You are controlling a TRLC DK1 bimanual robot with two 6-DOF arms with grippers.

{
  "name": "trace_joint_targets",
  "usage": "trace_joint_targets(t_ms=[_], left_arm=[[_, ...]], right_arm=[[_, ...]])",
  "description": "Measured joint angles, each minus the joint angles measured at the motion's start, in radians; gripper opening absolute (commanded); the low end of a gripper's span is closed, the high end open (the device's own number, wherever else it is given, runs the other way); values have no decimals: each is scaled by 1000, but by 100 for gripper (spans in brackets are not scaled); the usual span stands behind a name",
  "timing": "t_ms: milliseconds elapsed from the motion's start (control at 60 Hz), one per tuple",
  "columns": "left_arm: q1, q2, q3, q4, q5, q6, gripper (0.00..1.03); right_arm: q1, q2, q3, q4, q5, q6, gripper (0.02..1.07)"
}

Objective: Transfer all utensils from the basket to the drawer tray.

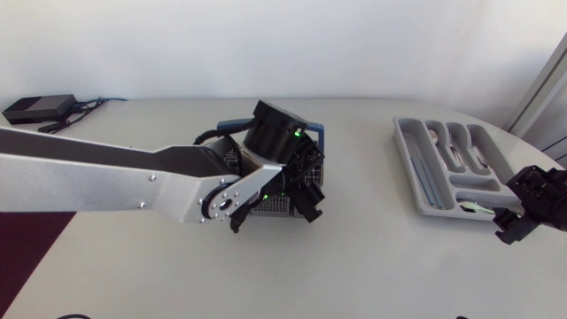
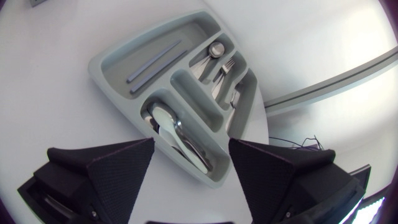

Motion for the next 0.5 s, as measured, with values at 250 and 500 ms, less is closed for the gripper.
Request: trace_joint_targets(t_ms=[250,500], left_arm=[[1,9,-3,84,-17,11,55],[1,76,0,99,-21,11,55]], right_arm=[[53,-54,0,-29,1,37,89],[89,-61,0,-45,2,56,89]])
